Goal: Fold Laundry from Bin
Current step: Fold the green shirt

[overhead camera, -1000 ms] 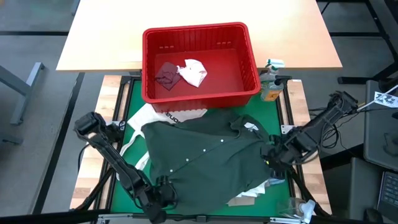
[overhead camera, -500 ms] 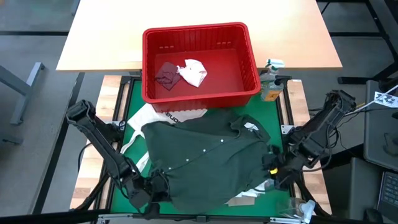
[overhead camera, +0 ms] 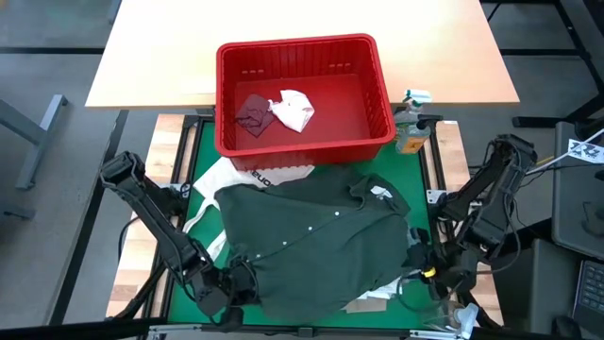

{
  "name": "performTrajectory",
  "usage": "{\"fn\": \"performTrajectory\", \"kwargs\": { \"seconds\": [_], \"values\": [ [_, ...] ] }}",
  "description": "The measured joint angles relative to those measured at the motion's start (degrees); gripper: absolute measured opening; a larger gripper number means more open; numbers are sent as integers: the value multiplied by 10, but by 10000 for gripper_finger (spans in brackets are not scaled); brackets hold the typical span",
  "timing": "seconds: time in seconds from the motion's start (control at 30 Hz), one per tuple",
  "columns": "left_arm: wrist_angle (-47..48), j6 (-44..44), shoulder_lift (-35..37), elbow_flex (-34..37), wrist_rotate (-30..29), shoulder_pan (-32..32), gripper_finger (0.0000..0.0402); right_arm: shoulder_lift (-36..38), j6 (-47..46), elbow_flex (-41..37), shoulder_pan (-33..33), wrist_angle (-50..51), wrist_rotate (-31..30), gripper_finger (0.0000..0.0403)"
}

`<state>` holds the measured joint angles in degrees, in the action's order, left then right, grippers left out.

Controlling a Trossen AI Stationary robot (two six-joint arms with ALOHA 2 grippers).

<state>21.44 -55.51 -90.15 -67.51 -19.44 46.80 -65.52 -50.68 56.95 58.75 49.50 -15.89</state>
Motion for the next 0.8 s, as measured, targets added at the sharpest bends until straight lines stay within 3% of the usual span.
{"fn": "performTrajectory", "kwargs": {
  "seconds": [0.37,0.8],
  "values": [
    [0,0,0,0,0,-16,0,-33,60,0,24,4,1,145],
    [0,0,0,0,0,-16,0,-56,60,0,24,4,4,153]
  ]
}}
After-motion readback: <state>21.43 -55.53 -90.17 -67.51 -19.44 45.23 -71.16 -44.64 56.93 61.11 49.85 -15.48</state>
